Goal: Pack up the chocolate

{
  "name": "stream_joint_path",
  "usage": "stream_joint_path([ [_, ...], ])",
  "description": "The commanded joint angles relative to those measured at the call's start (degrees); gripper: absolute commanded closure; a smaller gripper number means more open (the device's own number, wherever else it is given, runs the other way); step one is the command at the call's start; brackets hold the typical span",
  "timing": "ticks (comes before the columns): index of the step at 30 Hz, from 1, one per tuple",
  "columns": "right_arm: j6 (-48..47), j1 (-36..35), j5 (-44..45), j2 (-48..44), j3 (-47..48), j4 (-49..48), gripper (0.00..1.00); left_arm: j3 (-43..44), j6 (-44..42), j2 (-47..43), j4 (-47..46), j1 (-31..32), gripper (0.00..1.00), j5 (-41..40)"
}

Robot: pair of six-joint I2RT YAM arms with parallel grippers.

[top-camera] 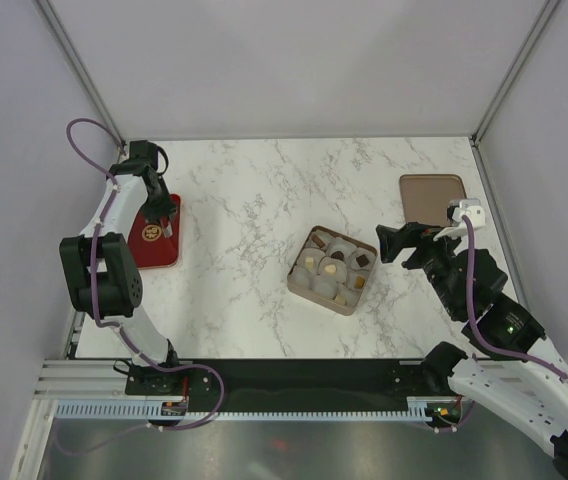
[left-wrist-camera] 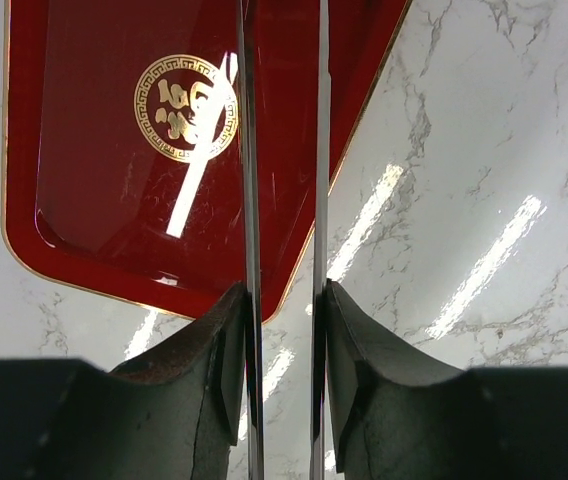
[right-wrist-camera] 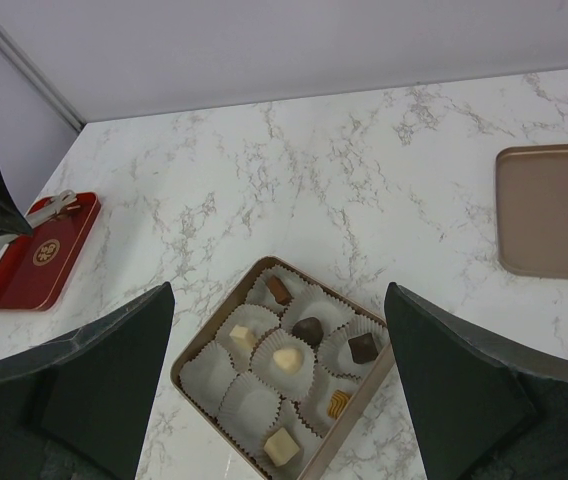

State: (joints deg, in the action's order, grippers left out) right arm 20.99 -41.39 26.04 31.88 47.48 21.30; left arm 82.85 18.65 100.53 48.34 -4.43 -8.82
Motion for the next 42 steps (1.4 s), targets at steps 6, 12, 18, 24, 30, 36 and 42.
stream_joint_path([
  [6, -0.4, 0.1, 0.9, -0.2, 0.7, -1.5, 0.05, 1.0, -1.3, -6.6, 5.9, -0.3, 0.61, -1.4],
  [12, -0.1, 0.1, 0.8, 0.2, 1.4, -1.3, 0.05, -0.7, -1.6, -13.1, 7.8, -0.2, 0.64, 0.3],
  [18, -0.2, 0.1, 0.7, 1.1, 2.7, -0.7, 0.05, 1.0, -3.4, -19.0, 8.6, 3.0, 0.66, 8.5],
  [24, -1.4, 0.1, 3.6, 1.1, 4.6, 0.9, 0.05, 2.6, -1.0, -22.0, 9.6, 17.7, 0.66, 10.2],
  [30, -2.8, 0.1, 6.4, 0.6, 6.2, 3.2, 0.05, 2.0, 3.3, -23.1, 11.2, 36.3, 0.68, 9.9],
  [36, -2.8, 0.1, 7.4, 0.3, 6.3, 4.0, 0.05, -1.6, 8.2, -23.4, 15.3, 52.9, 0.69, 4.5],
  [42, -2.4, 0.1, 7.4, 0.7, 6.2, 4.4, 0.05, -3.4, 9.9, -23.7, 16.3, 60.8, 0.69, 3.3],
])
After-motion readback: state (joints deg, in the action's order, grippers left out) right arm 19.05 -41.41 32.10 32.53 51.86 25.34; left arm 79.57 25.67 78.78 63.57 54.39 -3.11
